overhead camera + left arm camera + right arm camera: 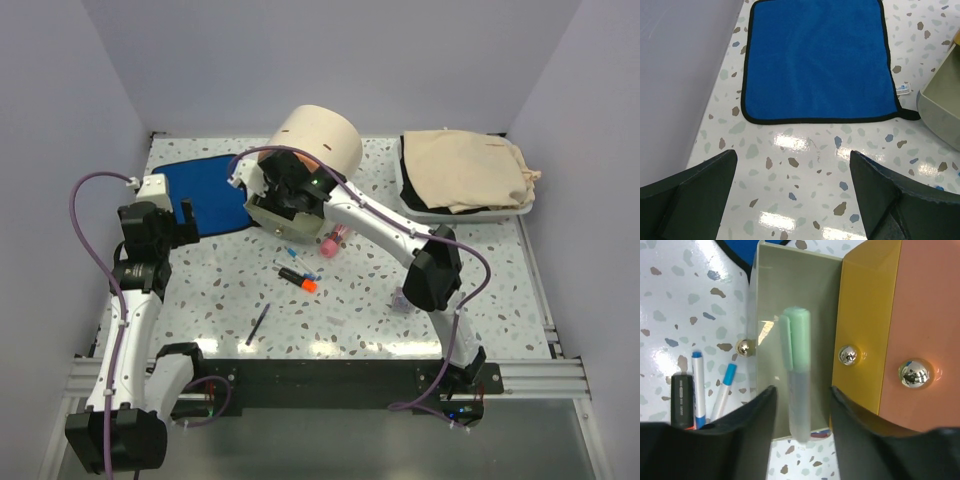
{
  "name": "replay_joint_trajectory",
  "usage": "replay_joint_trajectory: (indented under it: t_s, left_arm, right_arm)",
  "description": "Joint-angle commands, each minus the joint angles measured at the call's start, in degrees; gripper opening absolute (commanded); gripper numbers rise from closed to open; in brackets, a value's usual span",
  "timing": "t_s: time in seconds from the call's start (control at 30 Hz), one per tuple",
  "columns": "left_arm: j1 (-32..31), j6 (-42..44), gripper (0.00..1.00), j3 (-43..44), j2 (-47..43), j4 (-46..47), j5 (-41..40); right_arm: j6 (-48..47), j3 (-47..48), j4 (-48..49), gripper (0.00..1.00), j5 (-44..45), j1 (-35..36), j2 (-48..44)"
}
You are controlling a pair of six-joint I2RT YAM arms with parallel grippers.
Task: Sort the stationery into containers
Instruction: Place the pen in the drawer.
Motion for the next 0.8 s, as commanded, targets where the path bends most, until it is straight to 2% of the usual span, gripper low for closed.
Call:
replay_joint_trajectory:
  t_s: [0.0,0.17,0.23,0.27,0.33,0.4,0.43,0.5,0.67,0.77]
  left_arm:
    - [0.4,0.8,1.00,0.3,-0.9,2.7,1.1]
    - [0.2,0.5,1.00,0.2,-0.6,3.0,1.5]
    - [-0.3,0.5,1.00,0.9,-0.5,2.8,1.5]
    - [-0.4,0.6,1.00,1.2,-0.5,2.9,1.4]
    - [-1.0,1.0,1.00,1.2,-0.8,4.1,1.4]
    - [-1.2,1.9,1.00,1.1,-1.0,4.9,2.2]
    - [-1.3,2.3,1.00,0.9,-1.1,5.4,2.9]
    - [-1.5,2.9,1.00,0.4,-1.3,5.7,5.9]
    - [-1.3,2.1,1.00,-1.1,-2.0,5.0,9.4]
    - [-1.3,2.3,1.00,-2.1,-2.6,4.3,9.3]
  right_arm:
    - [2.4,0.8,-0.3,0.55,2.8,-0.6,-0.3]
    - [3.3,0.8,-0.8,0.59,2.8,-0.6,-1.7]
    - [3.3,0.4,-3.0,0.59,-2.1,-0.6,-4.9]
    - [3.1,-1.4,-3.9,0.59,-4.7,-0.6,-6.4]
    - [2.4,-4.6,-7.8,0.58,-15.5,-0.6,-11.3]
    - [2.2,-11.3,-11.6,0.57,-23.3,-0.6,-14.0]
    - [1.9,-13.5,-12.8,0.49,-30.2,-0.6,-15.7]
    - [1.7,-19.8,-14.2,0.42,-34.7,-0.4,-16.7]
    - [5.3,-30.5,-7.0,0.46,-36.6,0.8,-17.9]
    - [6.5,-34.8,1.3,0.43,-34.5,1.5,-17.9]
